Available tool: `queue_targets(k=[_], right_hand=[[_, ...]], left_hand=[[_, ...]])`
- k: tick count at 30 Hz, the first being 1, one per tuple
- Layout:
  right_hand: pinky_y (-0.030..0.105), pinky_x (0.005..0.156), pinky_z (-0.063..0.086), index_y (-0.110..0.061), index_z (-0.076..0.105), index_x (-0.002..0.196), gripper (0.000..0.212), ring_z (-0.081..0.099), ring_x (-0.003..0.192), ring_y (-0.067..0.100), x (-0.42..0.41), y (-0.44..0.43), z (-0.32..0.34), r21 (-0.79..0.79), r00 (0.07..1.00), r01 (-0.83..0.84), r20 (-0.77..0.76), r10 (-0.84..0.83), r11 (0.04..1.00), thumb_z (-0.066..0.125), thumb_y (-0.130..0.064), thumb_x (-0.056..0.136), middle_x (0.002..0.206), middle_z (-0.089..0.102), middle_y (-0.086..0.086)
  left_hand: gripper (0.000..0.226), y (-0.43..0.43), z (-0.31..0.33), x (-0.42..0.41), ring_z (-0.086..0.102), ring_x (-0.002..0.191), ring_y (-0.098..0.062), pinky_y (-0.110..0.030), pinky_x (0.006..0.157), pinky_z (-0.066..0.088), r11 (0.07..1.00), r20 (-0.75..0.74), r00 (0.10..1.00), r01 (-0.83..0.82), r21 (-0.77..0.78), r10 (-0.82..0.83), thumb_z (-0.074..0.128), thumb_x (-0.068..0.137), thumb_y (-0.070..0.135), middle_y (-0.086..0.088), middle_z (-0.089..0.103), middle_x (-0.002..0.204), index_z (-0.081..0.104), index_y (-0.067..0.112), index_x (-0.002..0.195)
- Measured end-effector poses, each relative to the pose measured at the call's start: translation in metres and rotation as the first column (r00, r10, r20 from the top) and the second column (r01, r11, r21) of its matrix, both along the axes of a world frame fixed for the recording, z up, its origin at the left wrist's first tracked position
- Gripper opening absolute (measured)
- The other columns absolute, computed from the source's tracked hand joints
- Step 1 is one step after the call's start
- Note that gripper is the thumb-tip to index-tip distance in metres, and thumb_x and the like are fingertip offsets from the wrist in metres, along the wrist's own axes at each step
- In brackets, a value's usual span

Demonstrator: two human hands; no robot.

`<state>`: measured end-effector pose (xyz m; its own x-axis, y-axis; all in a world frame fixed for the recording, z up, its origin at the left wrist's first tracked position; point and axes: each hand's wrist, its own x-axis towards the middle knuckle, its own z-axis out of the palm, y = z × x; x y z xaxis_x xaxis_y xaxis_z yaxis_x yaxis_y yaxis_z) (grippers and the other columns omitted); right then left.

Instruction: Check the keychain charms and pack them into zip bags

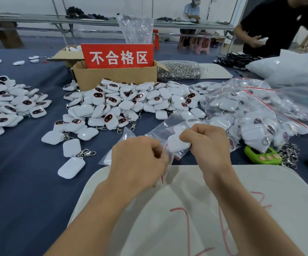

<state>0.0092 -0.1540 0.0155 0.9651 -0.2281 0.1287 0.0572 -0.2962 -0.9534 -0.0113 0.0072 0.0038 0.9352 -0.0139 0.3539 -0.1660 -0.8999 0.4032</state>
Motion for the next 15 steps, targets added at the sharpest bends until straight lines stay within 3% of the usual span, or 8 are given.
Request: queue_targets(k=[3,5,8,11,13,15], right_hand=[[0.026,0.049,0.025,-0.018,0.043,0.048,0.026,0.028,0.052,0.014,0.001,0.005,0.000,0.094,0.997,-0.080,-0.009,0.081,0.992,0.066,-0.024,0.058,0.050,0.032,-0.004],[0.025,0.049,0.027,-0.018,0.046,0.048,0.023,0.030,0.052,0.014,0.002,0.007,-0.001,0.108,0.994,-0.104,-0.010,0.106,0.989,0.066,-0.023,0.059,0.050,0.034,-0.004],[0.022,0.049,0.030,-0.016,0.055,0.050,0.021,0.034,0.051,0.012,0.000,0.009,-0.003,0.096,0.988,-0.156,0.010,0.156,0.983,0.069,-0.025,0.062,0.050,0.041,-0.005],[0.023,0.052,0.033,-0.010,0.066,0.061,0.028,0.036,0.053,0.009,-0.006,0.017,-0.005,0.023,0.961,-0.271,0.065,0.269,0.962,0.069,-0.030,0.080,0.051,0.046,-0.006],[0.028,0.055,0.033,-0.006,0.056,0.060,0.044,0.037,0.054,0.011,-0.010,0.024,-0.006,0.005,0.941,-0.337,0.047,0.337,0.941,0.061,-0.035,0.092,0.052,0.042,-0.003],[0.026,0.054,0.037,-0.009,0.057,0.062,0.046,0.042,0.052,0.009,-0.012,0.027,-0.006,-0.009,0.906,-0.423,0.018,0.423,0.906,0.054,-0.034,0.100,0.051,0.047,-0.008]], left_hand=[[0.019,0.002,0.000,0.000,0.056,0.072,-0.007,-0.020,0.056,0.030,0.973,0.008,0.999,0.035,-0.226,-0.034,0.052,0.077,0.043,0.021,0.061,0.063,0.062,0.031,0.069],[0.017,0.002,-0.001,-0.002,0.055,0.068,-0.008,-0.019,0.056,0.032,0.950,0.063,0.997,0.062,-0.305,-0.045,0.057,0.083,0.036,0.017,0.059,0.060,0.060,0.028,0.068],[0.021,0.001,-0.001,-0.006,0.053,0.064,-0.012,-0.023,0.060,0.038,0.935,0.188,0.981,0.104,-0.338,-0.041,0.056,0.092,0.032,0.013,0.057,0.061,0.058,0.025,0.072],[0.022,0.001,0.001,-0.006,0.052,0.062,-0.009,-0.022,0.057,0.036,0.928,0.262,0.964,0.145,-0.344,-0.053,0.052,0.096,0.032,0.013,0.057,0.064,0.054,0.025,0.075],[0.021,0.003,0.001,-0.006,0.052,0.061,-0.010,-0.023,0.057,0.038,0.906,0.301,0.952,0.172,-0.386,-0.053,0.053,0.098,0.029,0.011,0.057,0.065,0.055,0.024,0.078],[0.019,0.002,0.002,-0.008,0.051,0.064,-0.009,-0.020,0.059,0.038,0.898,0.380,0.925,0.169,-0.406,-0.002,0.053,0.099,0.025,0.008,0.055,0.068,0.056,0.024,0.081]])
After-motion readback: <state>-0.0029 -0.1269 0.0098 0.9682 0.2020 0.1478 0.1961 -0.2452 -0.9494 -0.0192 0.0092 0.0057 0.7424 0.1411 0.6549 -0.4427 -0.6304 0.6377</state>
